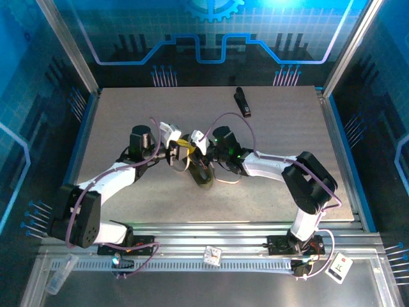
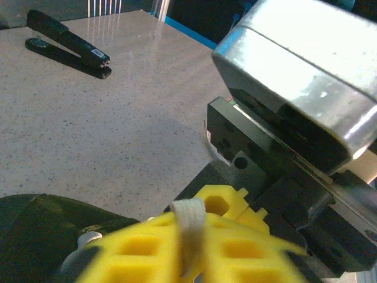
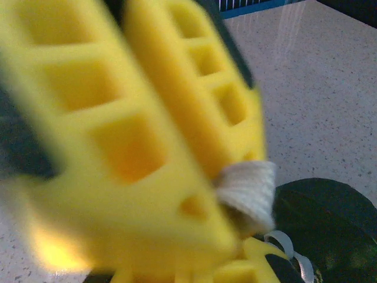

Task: Tie the shoes

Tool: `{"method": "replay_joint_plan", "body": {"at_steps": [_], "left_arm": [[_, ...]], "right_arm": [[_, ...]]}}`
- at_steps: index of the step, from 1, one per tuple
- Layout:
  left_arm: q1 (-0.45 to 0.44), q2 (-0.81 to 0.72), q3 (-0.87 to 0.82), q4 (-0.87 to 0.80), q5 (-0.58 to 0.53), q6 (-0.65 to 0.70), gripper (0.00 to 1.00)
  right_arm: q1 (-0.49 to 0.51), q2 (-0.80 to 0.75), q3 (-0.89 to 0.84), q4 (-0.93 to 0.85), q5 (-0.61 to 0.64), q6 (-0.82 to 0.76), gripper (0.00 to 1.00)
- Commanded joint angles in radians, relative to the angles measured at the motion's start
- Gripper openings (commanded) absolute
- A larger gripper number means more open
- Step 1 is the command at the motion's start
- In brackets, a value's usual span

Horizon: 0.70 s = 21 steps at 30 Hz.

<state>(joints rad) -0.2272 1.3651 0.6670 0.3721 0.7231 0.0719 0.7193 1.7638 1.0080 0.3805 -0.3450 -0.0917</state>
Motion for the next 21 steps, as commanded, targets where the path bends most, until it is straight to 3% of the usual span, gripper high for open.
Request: {"method": "replay_joint_plan", "body": {"at_steps": [1,5,7,14,21], "left_arm": [[-0.004,-0.011,0.028,0.021,0.007,-0.019,0.0],[-0.004,-0.039,0.041,-0.024,-0.052,-0.066,0.0],[-0.003,-0.052,0.049,-0.052,-0.081,-0.084,0.0],[0.004,-0.067,0.063,-0.107,-0.085,-0.102,0.0],[0.012,-0.072,0.063,-0.13,-0.092,-0.116,0.0]], "right_arm": [[0.007,-0.018,0.025,-0.026,-0.004,-0.019,0.07],[-0.007,-0.087,0.008,-0.097,0.019,-0.013,0.39],[-0.026,-0.133,-0.004,-0.189,0.041,-0.005,0.47],[-0.14,-0.246,-0.003,-0.632,0.12,-0.047,0.54],[-0.15,-0.152,0.029,-0.908,0.233,-0.198,0.59]]}}
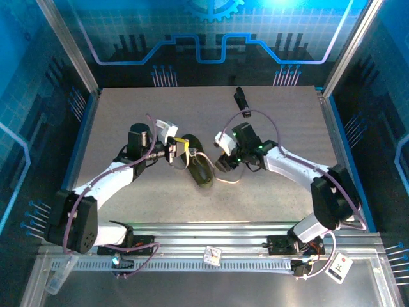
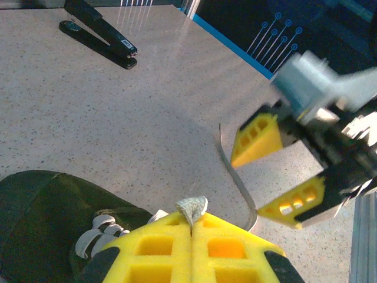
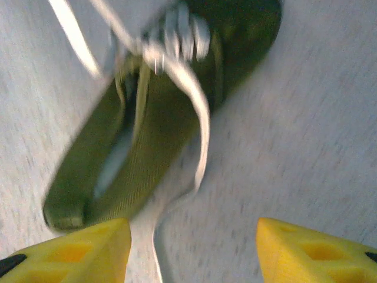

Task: Tie the shoes

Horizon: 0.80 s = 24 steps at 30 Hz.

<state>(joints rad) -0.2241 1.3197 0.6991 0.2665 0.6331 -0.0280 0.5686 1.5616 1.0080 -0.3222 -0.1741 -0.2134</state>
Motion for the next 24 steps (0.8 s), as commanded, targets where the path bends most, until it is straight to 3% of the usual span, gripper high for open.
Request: {"method": "replay_joint_plan", "body": {"at_steps": [1,11,18,24], "left_arm": [[0.01,-0.024,0.033,-0.03,0.0,-0.017,0.0],[0.014,-0.01,0.039,-0.042,0.018,-0.029,0.0],[0.017,-0.009,0.043,-0.043,0.028,-0.024,0.0],[0.017,-0.01,0.043,-0.051,0.033,-0.02,0.0]], "right_arm": [[-0.002,0.079,0.042,-0.223,0.074,-0.082,0.59],[0.013,0.258,0.16,-0.352,0.111,-0.04,0.59],[0.018,0.213,0.078,-0.37,0.122,0.044,0.59],[-0.004,0.143,0.044,-0.365,0.247,0.247,0.6]]}}
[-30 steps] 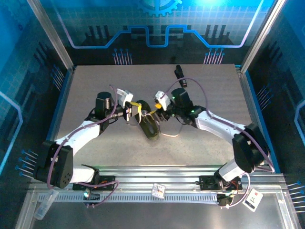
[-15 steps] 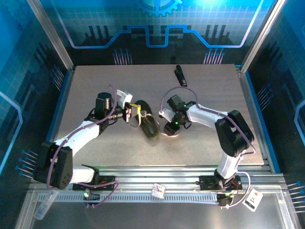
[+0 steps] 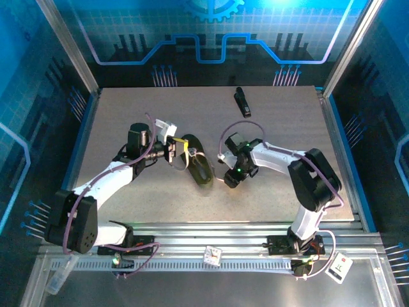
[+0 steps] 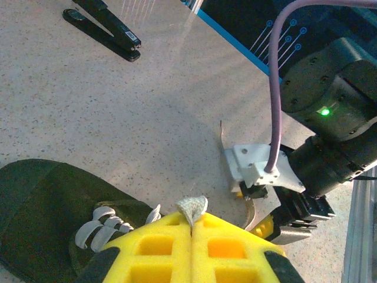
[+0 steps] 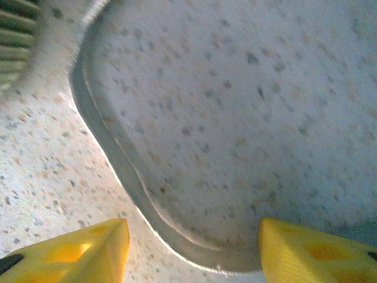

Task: Tie the shoes

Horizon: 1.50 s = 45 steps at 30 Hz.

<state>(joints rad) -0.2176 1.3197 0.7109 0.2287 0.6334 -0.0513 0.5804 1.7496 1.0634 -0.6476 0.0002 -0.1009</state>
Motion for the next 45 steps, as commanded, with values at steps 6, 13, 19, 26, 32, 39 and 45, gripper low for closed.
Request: {"method": "replay_joint_plan", "body": {"at_steps": [6,13,19,26,32,39,45], "left_arm": [[0.011,-0.008,0.033,-0.015,0.032,0.001,0.0],[0.009,0.01,0.044,-0.02,0.031,-0.003,0.0],[0.009,0.026,0.066,-0.029,0.043,-0.004,0.0],[0.009,0.03,0.08,-0.041,0.049,0.005,0.0],[0.009,0.017,0.083,-0.084,0.069,0.041,0.0],[-0.018,-0.032,0.007,-0.016,0.064,0.033,0.0],[-0.046,-0.105,-0.088,0.135,0.052,-0.008,0.0]], "right_arm": [[-0.052,-0.05,0.011,-0.043,0.111,0.291,0.59],[-0.041,0.027,0.058,-0.051,0.083,0.5,0.59],[-0.021,0.118,0.088,-0.121,0.148,0.538,0.58],[-0.027,0.116,0.072,-0.135,0.174,0.503,0.18],[-0.111,0.088,0.261,-0.165,0.167,0.384,0.0],[-0.044,0.312,0.922,-0.168,0.12,0.314,0.0],[0.157,0.619,1.416,-0.153,-0.131,0.34,0.01]]}}
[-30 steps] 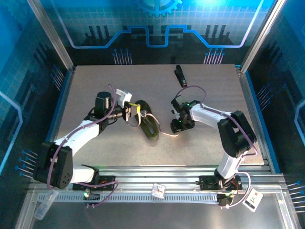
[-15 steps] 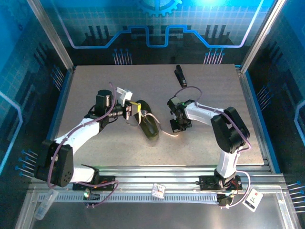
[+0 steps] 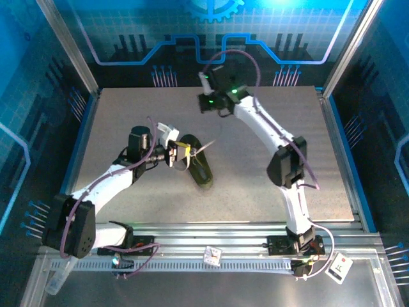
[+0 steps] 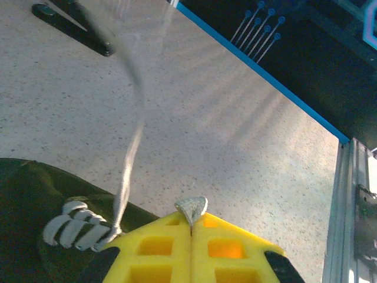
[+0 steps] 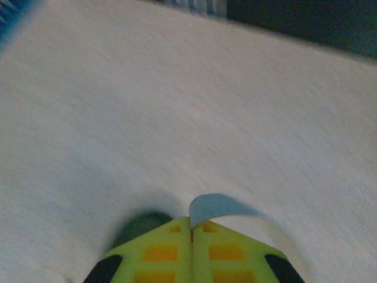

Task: Tie the shoes

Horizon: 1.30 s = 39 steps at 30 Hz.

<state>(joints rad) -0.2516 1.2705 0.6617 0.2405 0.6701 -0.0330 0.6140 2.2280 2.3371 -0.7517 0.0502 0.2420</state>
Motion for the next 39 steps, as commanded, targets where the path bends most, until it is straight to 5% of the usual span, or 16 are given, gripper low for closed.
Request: {"method": "replay_joint_plan", "body": {"at_steps": [1,6,9,17,22,27,39], "left_arm": [[-0.013,-0.067,-0.05,0.139,0.013,-0.028,0.0],[-0.015,-0.098,-0.072,0.134,-0.012,-0.016,0.0],[-0.012,-0.088,-0.065,0.11,-0.035,-0.012,0.0],[0.025,-0.016,0.02,0.021,-0.032,-0.04,0.0],[0.056,0.012,0.077,-0.019,0.019,-0.056,0.0],[0.076,0.056,0.171,-0.112,0.085,-0.065,0.0],[0.08,0.113,0.295,-0.241,0.147,-0.063,0.0]], "right_arm": [[0.153,0.168,0.174,-0.04,-0.217,-0.003,0.05],[0.181,0.134,0.097,-0.009,-0.216,0.002,0.42],[0.142,0.043,-0.006,0.029,-0.216,0.018,0.51],[0.02,-0.298,-0.487,0.303,-0.3,-0.087,0.57],[-0.054,-0.534,-0.936,0.596,-0.434,-0.242,0.59],[-0.056,-0.631,-1.251,0.86,-0.546,-0.406,0.63],[-0.037,-0.48,-1.225,1.081,-0.741,-0.368,0.64]]}}
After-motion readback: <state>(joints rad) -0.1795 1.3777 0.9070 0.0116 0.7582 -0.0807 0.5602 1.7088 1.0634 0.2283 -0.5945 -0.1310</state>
